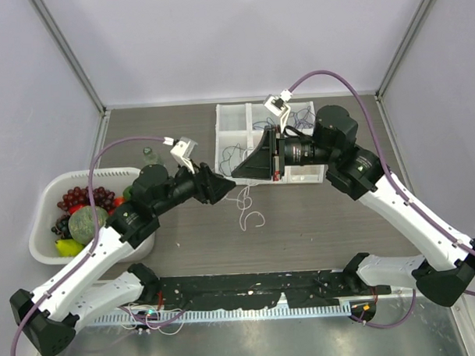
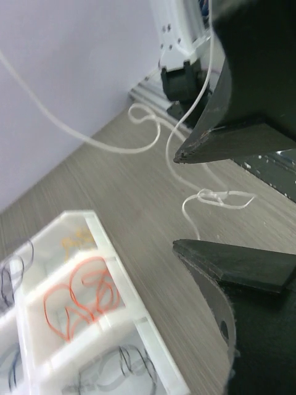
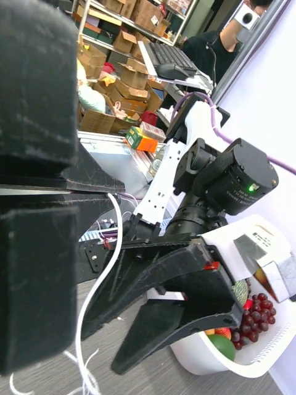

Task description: Untangle the cables

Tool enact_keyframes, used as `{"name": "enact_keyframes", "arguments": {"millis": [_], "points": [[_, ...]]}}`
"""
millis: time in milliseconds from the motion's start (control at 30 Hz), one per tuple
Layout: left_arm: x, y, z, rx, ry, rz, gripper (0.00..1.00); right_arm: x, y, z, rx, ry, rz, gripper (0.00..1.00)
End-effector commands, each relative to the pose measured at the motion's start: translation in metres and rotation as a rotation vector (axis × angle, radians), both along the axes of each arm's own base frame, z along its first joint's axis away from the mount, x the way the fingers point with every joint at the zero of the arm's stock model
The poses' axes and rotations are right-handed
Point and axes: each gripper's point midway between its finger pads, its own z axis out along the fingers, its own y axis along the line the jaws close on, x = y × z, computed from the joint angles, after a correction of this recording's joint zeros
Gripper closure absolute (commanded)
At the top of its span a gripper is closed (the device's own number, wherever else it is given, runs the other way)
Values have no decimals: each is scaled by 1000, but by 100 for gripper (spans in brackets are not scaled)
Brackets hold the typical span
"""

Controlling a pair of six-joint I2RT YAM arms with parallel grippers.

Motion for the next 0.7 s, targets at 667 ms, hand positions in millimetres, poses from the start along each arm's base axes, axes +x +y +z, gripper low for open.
{"name": "enact_keyframes", "arguments": {"millis": [667], "points": [[-4,-58,45,-190,-68,-271,54,-9,0,51,127,-44,56,99]]}}
